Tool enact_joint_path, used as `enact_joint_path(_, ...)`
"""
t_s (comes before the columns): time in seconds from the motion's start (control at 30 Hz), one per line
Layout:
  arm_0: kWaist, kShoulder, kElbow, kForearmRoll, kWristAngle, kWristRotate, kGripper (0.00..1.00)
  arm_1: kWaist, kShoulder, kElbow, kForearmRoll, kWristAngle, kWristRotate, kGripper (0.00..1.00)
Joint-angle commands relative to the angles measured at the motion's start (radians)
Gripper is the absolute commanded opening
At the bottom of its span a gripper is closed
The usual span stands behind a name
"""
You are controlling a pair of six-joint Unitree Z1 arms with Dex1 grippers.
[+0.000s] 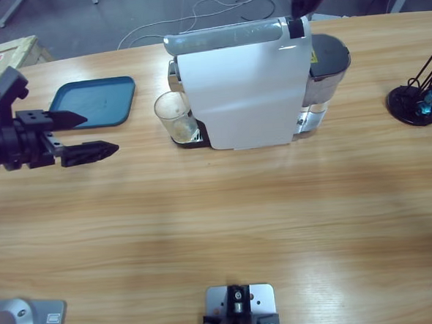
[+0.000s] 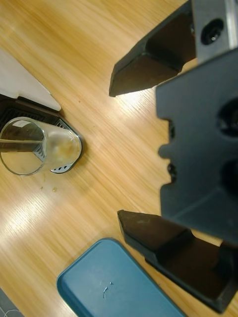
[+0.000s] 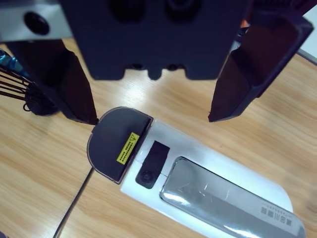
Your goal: Pour coffee
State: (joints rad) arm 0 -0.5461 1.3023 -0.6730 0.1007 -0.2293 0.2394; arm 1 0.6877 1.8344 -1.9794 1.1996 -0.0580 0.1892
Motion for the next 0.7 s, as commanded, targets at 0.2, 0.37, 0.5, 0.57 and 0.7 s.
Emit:
enact_joint_path(0.2, -0.044, -0.101, 0.036, 0.021, -0.007, -0.05, 0.996, 0.17, -0.504, 0.769, -0.412, -0.046, 0.037, 1.0)
enact_joint_path(0.37, -0.058, -0.171, 0.061, 0.04, 0.015, -0.142, 1.0, 0.173, -0.65, 1.065, -0.591, -0.081, 0.022, 1.0)
enact_joint_path(0.5, -0.082, -0.173, 0.043, 0.076, 0.013, -0.152, 1.0, 0.173, -0.68, 1.147, -0.635, -0.113, 0.002, 1.0)
enact_joint_path(0.57, -0.096, -0.168, 0.024, 0.116, 0.023, -0.145, 1.0, 0.173, -0.689, 1.177, -0.644, -0.116, 0.007, 1.0)
enact_joint_path(0.7, -0.152, -0.157, 0.007, 0.152, 0.123, -0.113, 1.0, 0.173, -0.71, 1.223, -0.667, -0.125, 0.02, 1.0)
